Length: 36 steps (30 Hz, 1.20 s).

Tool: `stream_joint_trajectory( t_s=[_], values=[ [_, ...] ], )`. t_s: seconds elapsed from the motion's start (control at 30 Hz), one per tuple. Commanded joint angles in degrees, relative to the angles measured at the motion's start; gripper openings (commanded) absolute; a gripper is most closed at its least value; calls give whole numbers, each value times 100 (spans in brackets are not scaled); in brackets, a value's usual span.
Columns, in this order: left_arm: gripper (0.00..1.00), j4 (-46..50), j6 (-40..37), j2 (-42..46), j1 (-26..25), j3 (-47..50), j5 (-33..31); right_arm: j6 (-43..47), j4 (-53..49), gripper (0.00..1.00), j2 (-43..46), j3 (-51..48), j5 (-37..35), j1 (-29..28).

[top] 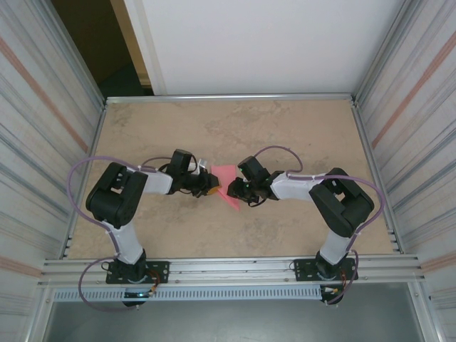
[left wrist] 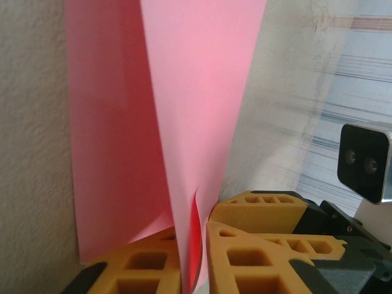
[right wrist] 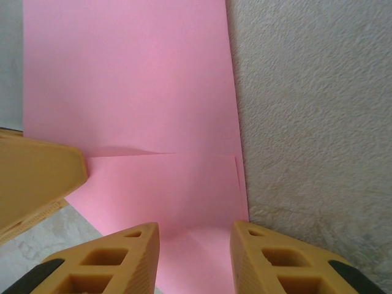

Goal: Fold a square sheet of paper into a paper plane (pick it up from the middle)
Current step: Fourth fold the wing at the center of the table.

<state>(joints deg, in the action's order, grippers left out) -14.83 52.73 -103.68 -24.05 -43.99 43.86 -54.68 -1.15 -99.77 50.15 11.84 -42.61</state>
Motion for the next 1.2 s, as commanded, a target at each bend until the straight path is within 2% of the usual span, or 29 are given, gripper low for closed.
stream_joint_trajectory(
  t_s=[0.0, 0.17, 0.3, 0.47, 0.57, 0.77, 1.17],
  values=[
    [10, 164, -106, 34, 25, -129, 76, 306, -18, 37, 94, 65, -49, 30],
    [7, 378, -79, 208, 67, -166, -82, 872, -22, 49, 510, 30, -394, 21],
    [6, 753, 30, 582, 105, -179, -576, 1600, 177, 57, 823, -117, -754, -7],
    [7, 1148, 225, 940, 106, -181, -1220, 2851, 296, 62, 877, -132, -1539, -446],
    [7, 1250, 355, 998, 103, -188, -1464, 3450, 527, 59, 744, -132, -1676, -679],
    [7, 1367, 463, 912, 41, -276, -1625, 3942, 827, 44, 240, 37, -1458, -941],
    [8, 1391, 537, 849, -3, -334, -1495, 3994, 832, 42, -252, 281, -1573, -1012]
  ],
)
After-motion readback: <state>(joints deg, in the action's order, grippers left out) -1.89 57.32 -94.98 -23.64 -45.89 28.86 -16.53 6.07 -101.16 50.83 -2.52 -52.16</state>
